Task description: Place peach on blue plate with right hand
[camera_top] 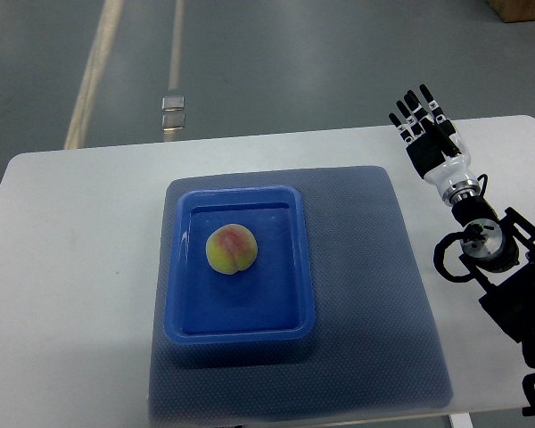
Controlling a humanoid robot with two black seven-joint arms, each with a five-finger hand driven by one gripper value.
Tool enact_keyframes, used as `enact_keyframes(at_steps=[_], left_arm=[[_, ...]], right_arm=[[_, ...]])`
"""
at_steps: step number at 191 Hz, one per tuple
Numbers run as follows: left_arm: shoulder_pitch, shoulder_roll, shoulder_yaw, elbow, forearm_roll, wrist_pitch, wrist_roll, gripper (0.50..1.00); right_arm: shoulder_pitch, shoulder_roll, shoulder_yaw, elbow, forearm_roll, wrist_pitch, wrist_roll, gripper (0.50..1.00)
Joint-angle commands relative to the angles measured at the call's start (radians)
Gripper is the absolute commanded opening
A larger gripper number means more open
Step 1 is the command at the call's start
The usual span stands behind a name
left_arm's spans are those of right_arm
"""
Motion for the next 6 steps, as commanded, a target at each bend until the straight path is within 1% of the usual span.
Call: enact_keyframes(at_steps=[1, 6], left_arm=[[0.0, 0.0, 0.0, 0.0, 0.0, 0.0, 0.0, 1.0], [0.0, 0.0, 0.002, 0.0, 0.0, 0.0, 0.0, 1.0]], right_arm=[[-0.024, 0.01, 0.005, -0.004, 0.041, 0.113, -0.001, 0.944], [-0.024, 0.013, 0.005, -0.004, 0.041, 0.116, -0.001, 0.944]])
